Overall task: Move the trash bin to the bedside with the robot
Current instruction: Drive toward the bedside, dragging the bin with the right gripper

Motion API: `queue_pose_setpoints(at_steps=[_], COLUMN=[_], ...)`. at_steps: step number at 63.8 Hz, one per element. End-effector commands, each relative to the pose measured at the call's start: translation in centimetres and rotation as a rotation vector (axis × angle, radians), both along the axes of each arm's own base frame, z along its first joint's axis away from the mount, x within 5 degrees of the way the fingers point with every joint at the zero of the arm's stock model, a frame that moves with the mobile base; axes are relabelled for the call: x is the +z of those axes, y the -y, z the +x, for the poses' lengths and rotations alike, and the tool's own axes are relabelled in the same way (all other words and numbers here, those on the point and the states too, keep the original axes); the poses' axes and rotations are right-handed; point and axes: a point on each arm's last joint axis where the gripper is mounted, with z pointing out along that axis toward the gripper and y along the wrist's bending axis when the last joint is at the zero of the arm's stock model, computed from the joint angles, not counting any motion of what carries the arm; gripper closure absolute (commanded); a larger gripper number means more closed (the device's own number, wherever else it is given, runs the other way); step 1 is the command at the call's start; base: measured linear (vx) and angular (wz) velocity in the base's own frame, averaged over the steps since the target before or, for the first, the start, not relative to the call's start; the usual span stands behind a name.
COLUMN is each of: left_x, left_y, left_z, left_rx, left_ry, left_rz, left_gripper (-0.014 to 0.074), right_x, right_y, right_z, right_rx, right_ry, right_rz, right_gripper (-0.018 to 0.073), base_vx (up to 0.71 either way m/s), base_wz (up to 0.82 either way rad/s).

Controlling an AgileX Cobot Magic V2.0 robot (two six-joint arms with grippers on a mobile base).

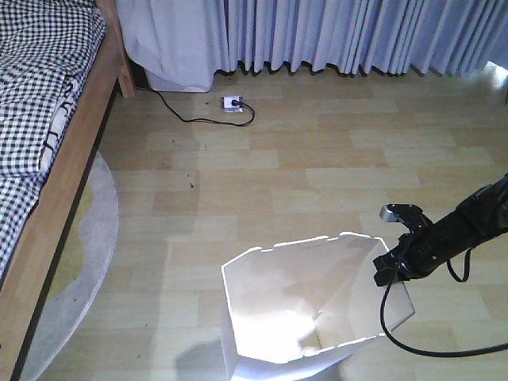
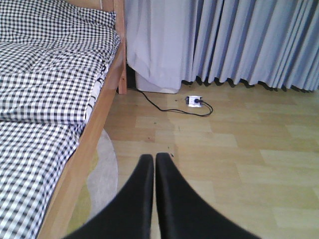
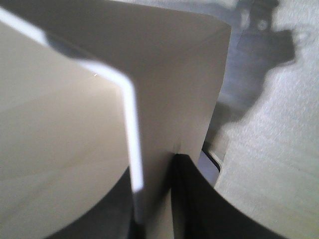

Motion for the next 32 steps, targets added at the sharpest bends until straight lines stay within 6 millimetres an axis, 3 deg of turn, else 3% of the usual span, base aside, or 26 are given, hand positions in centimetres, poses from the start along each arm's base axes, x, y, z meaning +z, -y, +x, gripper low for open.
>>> queue_pose_setpoints(at_steps=[1, 32], left_x=[0.54, 0.54], left_y=[0.03, 0.03], left_z=[0.08, 0.08], left_rx=[-0.004, -0.004], left_ry=[0.077, 0.077], left_rz=[0.004, 0.004], left_gripper=[0.0603, 0.0603], right_x=[3.28, 3.28], right_y=[-0.92, -0.92], right_z=[0.64, 0.64], right_rx=[-0.01, -0.01], right_ry=[0.003, 0.003], right_rz=[0.149, 0.149], right_gripper=[0.0562, 0.0562], base_vx=[0.33, 0.3], base_wz=[0.07, 0.06])
